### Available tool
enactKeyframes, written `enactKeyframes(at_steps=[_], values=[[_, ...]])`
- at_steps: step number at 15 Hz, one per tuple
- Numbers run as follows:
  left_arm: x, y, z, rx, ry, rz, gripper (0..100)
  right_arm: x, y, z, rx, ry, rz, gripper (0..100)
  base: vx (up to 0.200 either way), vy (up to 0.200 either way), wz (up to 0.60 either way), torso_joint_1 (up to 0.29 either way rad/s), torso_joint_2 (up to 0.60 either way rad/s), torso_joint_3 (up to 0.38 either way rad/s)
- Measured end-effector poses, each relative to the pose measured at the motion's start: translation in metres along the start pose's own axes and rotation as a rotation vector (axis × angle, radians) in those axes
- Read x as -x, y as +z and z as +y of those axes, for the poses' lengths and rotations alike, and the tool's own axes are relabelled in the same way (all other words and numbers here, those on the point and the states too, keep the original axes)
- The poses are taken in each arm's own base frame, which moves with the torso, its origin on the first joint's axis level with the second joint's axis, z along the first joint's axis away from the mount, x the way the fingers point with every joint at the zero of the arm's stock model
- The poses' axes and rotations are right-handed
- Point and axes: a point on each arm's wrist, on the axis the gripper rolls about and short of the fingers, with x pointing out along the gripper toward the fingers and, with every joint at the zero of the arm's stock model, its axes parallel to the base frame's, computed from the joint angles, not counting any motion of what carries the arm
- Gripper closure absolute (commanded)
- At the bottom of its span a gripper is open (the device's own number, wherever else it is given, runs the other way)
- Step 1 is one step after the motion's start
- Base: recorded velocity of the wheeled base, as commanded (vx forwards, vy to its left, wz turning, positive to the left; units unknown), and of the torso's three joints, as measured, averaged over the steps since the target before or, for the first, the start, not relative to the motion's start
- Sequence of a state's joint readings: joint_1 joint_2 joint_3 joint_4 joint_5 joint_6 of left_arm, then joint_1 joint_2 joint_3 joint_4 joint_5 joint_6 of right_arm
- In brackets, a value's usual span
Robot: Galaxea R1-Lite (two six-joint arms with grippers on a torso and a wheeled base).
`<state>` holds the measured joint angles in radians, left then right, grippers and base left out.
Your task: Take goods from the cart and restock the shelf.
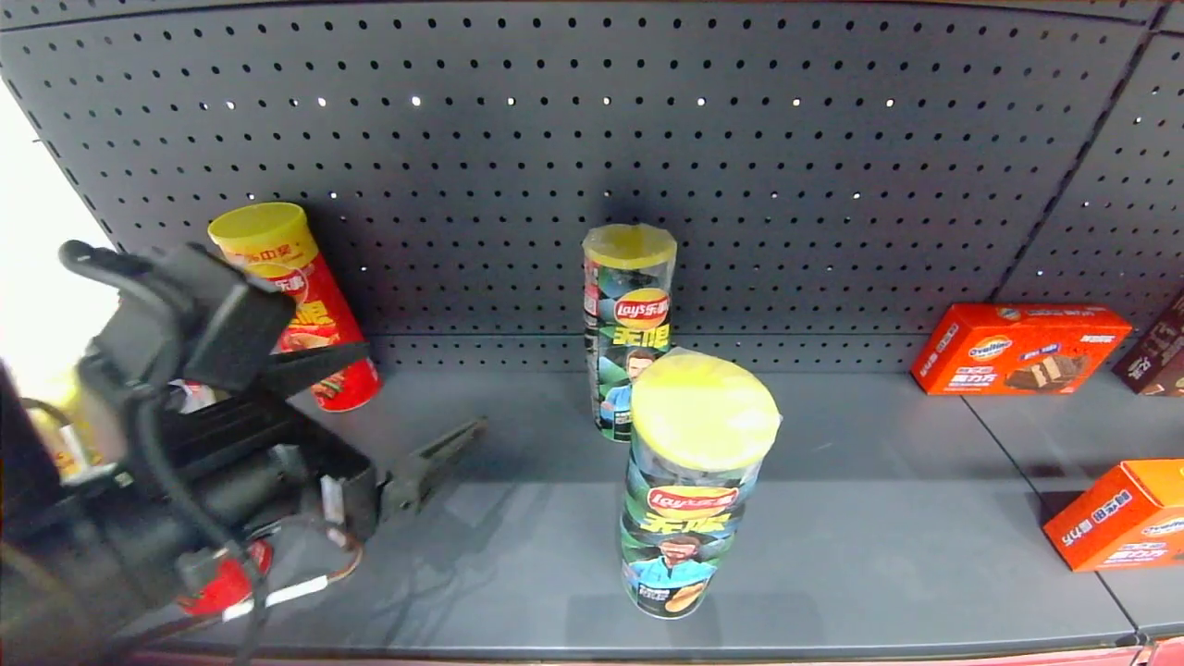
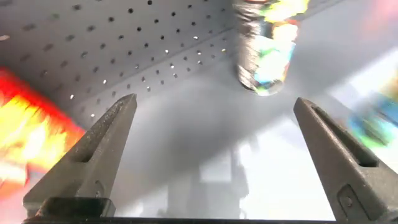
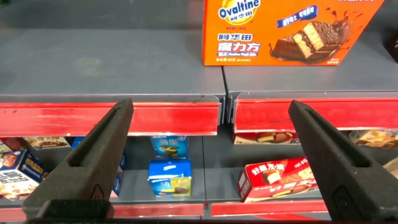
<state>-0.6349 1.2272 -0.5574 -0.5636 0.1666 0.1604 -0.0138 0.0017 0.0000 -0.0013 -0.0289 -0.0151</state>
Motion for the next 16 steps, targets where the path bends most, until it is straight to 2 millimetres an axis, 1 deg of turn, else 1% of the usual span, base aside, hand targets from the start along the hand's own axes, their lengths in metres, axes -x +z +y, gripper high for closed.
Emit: enactKeyframes(at_steps=[2,4,6,7,9,10,13,14,16], values=[[0.048,-0.011,-0.005,0.013,-0.057,-0.056,0,0.000,0.000,0.000,0.000,0.000,0.000,0,0.000,0.000,0.00,0.000,0.00,0.000],[0.094,-0.031,-0.002,0.019,-0.113,-0.095,0,0.000,0.000,0.000,0.000,0.000,0.000,0,0.000,0.000,0.00,0.000,0.00,0.000],[0.131,-0.059,0.005,0.015,-0.140,-0.085,0,0.000,0.000,0.000,0.000,0.001,0.000,0,0.000,0.000,0.00,0.000,0.00,0.000],[0.146,-0.070,0.009,0.020,-0.132,-0.093,0,0.000,0.000,0.000,0.000,0.000,0.000,0,0.000,0.000,0.00,0.000,0.00,0.000],[0.165,-0.089,0.011,0.034,-0.097,-0.125,0,0.000,0.000,0.000,0.000,0.000,0.000,0,0.000,0.000,0.00,0.000,0.00,0.000],[0.169,-0.098,0.008,0.035,-0.070,-0.137,0,0.000,0.000,0.000,0.000,0.000,0.000,0,0.000,0.000,0.00,0.000,0.00,0.000],[0.174,-0.127,-0.002,0.035,0.069,-0.120,0,0.000,0.000,0.000,0.000,0.000,0.000,0,0.000,0.000,0.00,0.000,0.00,0.000],[0.175,-0.139,-0.006,0.046,0.106,-0.078,0,0.000,0.000,0.000,0.000,0.001,0.000,0,0.000,0.000,0.00,0.000,0.00,0.000],[0.180,-0.153,-0.013,0.052,0.165,-0.075,0,0.000,0.000,0.000,0.000,0.000,0.000,0,0.000,0.000,0.00,0.000,0.00,0.000]])
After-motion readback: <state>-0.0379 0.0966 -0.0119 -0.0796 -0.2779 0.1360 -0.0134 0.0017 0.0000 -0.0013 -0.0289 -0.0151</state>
